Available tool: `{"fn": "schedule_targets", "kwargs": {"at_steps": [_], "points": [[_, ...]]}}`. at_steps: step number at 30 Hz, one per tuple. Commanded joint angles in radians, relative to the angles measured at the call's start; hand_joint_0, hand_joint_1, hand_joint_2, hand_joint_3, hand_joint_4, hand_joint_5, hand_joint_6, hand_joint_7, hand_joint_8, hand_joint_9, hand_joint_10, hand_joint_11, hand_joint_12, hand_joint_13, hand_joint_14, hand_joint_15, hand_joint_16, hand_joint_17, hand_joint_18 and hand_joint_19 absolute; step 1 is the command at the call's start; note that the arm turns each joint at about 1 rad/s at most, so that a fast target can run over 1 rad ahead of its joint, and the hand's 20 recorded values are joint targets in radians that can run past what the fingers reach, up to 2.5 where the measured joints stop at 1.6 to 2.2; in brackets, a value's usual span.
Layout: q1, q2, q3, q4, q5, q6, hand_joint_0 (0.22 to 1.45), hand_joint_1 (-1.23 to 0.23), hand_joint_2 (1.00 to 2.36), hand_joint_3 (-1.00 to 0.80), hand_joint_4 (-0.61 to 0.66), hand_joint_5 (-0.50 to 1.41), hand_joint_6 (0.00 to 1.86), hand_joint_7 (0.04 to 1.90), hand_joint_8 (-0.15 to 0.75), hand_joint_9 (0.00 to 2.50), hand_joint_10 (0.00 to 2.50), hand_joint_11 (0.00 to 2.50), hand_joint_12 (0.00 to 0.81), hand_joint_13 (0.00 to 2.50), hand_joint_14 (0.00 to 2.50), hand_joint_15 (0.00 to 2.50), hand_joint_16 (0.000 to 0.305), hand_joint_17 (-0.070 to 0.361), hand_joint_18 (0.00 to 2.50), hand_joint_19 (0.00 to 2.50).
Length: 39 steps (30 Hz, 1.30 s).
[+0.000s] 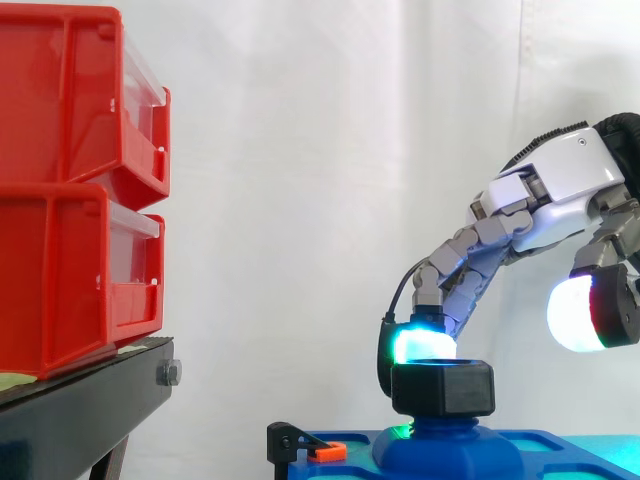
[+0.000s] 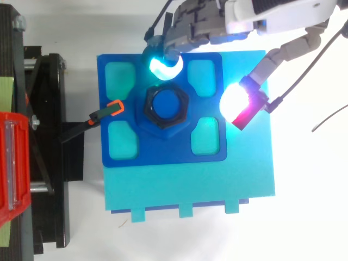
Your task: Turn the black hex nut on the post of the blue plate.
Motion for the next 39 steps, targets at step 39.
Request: {"fn": "schedule_targets", "kwargs": {"at_steps": [39], "points": [[0.123, -0.001, -0.006, 0.1, 0.133, 0.191, 0.49, -0.44, 1.0, -0.5, 0.16, -0.19, 0.5, 0.81, 0.193, 0.54, 0.01, 0.23, 0.298, 0.63, 0.02, 0.34, 0.03, 0.067, 0.19, 0.38]]}}
